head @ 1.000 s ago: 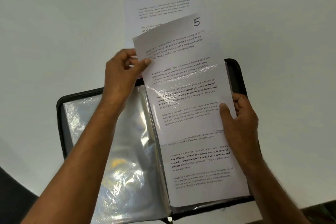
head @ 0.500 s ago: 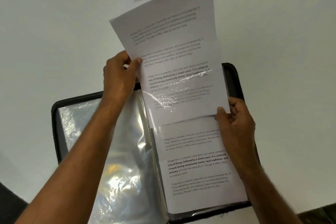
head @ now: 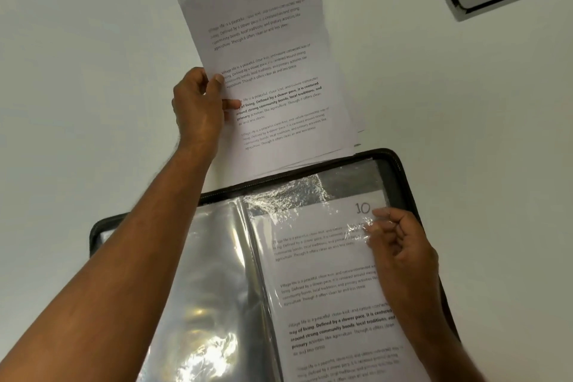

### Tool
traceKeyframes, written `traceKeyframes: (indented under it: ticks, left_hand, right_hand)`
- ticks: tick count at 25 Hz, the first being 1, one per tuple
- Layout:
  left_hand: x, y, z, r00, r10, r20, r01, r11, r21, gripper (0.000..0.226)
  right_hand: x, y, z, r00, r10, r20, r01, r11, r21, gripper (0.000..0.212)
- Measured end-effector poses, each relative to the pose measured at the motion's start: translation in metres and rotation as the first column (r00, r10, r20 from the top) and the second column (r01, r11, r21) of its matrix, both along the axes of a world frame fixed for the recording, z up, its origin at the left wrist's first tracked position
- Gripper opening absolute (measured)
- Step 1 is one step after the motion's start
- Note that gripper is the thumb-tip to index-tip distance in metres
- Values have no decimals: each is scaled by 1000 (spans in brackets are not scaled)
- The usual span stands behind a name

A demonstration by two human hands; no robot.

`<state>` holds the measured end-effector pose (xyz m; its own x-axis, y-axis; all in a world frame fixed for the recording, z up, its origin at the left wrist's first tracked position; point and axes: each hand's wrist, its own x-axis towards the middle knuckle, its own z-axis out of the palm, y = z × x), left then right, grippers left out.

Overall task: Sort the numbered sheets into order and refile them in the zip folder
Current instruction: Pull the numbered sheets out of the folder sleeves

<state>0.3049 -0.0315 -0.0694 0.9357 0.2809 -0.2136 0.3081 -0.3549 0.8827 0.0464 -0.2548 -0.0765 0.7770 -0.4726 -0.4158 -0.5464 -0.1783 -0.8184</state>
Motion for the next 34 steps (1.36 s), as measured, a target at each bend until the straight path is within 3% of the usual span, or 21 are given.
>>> traceKeyframes:
  ticks: [4, 11, 14, 17, 20, 22, 27, 31, 34]
  left_hand:
    - [6, 1, -9, 1000, -1, -1, 0, 999, -42, 14]
    - [-17, 8, -15, 996, -55, 74, 62, 993, -97, 41]
    - [-57, 12, -10, 960, -256, 113, 245, 964, 105, 35]
    - [-115, 14, -9, 896, -433, 102, 381, 865, 325, 27]
    - [-173, 23, -15, 870, -490, 45, 399, 756, 519, 28]
    - [-205, 28, -17, 880, -474, -29, 409, 726, 553, 38]
    - [-257, 36, -7, 917, -386, -100, 394, 838, 378, 55]
    - [-263, 48, 8, 973, -204, -103, 211, 976, 56, 50]
    - [-262, 60, 19, 982, -106, -155, 81, 983, -163, 39]
  right_hand:
    - [1, 1, 0, 1000, 13, -15, -14, 1000, -23, 20]
    - [5, 1, 4, 999, 10, -34, -11, 1000, -21, 18]
    - [7, -2, 9, 996, 64, -60, -62, 998, 33, 17]
    - [11, -3, 20, 988, 135, -76, -125, 984, 124, 13]
    - [16, 5, 34, 968, 230, -97, -213, 964, 156, 11]
    - [19, 12, 44, 948, 301, -105, -280, 943, 178, 14]
    - [21, 42, 70, 886, 450, -112, -383, 846, 371, 24]
    - [14, 71, 73, 850, 525, -42, -437, 747, 500, 30]
    - [8, 98, 67, 889, 457, 30, -355, 646, 676, 27]
